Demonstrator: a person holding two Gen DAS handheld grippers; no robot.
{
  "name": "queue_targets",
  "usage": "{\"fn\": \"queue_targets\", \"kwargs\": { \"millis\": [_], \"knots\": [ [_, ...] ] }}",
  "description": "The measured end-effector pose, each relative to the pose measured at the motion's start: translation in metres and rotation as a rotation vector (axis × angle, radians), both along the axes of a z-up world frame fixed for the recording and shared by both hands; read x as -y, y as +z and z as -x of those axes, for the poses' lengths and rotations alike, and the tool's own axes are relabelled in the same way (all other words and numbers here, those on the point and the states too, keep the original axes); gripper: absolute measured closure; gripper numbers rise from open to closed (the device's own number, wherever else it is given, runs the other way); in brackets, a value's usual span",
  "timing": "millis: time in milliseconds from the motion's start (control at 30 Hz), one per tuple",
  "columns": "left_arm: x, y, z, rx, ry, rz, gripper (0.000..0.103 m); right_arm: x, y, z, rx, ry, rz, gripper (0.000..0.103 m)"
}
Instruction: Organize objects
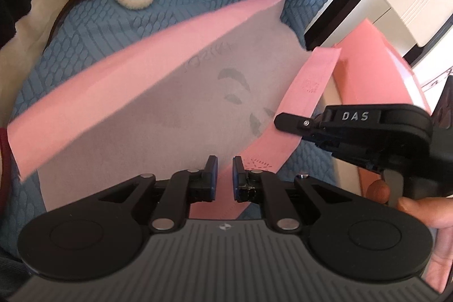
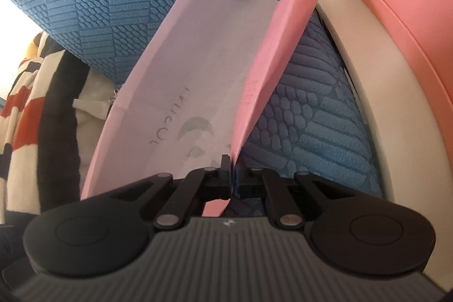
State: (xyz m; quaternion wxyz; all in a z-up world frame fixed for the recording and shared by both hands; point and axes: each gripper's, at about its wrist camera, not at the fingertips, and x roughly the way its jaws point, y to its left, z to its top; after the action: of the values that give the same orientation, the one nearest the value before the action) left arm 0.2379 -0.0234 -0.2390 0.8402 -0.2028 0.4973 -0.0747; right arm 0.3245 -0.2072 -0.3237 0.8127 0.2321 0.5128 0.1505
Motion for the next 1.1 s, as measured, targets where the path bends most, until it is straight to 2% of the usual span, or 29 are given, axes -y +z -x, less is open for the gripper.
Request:
{"fn": "queue_targets", "kwargs": {
  "millis": [100, 167, 233, 267, 367, 467, 567, 600, 633, 667, 800, 1100],
  "knots": [
    [-0.001, 0.001, 0.0, 0.008, -0.022, 0.042, 0.089, 0.001, 0.003, 0.001, 0.002, 0.005, 0.006, 0.098],
    [0.0, 0.001, 0.001, 0.014, -0.044, 0.064, 0.077, 0.001, 0.002, -0.003, -0.003, 0.006, 0.013, 0.098],
    [0.004, 0.002, 0.003, 0.028, -0.075, 0.073, 0.059, 0.006, 0.001, -0.003, -0.003, 0.005, 0.023, 0.098],
    [0.007, 0.002, 0.004, 0.035, -0.09, 0.07, 0.058, 0.009, 0.001, -0.003, -0.004, 0.003, 0.022, 0.098],
    [0.019, 0.002, 0.008, 0.056, -0.141, 0.021, 0.058, 0.013, 0.003, -0.003, -0.01, -0.005, 0.017, 0.098],
    [0.036, 0.002, 0.012, 0.076, -0.203, -0.119, 0.058, 0.019, 0.004, -0.001, -0.015, -0.011, 0.017, 0.098],
    [0.05, -0.001, 0.017, 0.07, -0.256, -0.222, 0.06, 0.022, 0.005, -0.001, -0.022, -0.023, 0.027, 0.098],
    [0.052, -0.002, 0.019, 0.076, -0.263, -0.24, 0.068, 0.022, 0.006, 0.0, -0.019, -0.023, 0.038, 0.098],
    [0.054, 0.0, 0.021, 0.09, -0.256, -0.256, 0.083, 0.023, 0.007, 0.001, -0.016, -0.025, 0.047, 0.098],
    [0.052, 0.0, 0.023, 0.095, -0.246, -0.253, 0.086, 0.024, 0.008, 0.001, -0.015, -0.03, 0.051, 0.098],
    [0.04, 0.003, 0.027, 0.099, -0.194, -0.136, 0.092, 0.027, 0.01, 0.003, -0.014, -0.05, 0.091, 0.097],
    [0.0, -0.023, 0.011, -0.036, -0.023, 0.147, 0.093, 0.035, 0.026, 0.007, 0.059, -0.049, 0.123, 0.093]
  ]
}}
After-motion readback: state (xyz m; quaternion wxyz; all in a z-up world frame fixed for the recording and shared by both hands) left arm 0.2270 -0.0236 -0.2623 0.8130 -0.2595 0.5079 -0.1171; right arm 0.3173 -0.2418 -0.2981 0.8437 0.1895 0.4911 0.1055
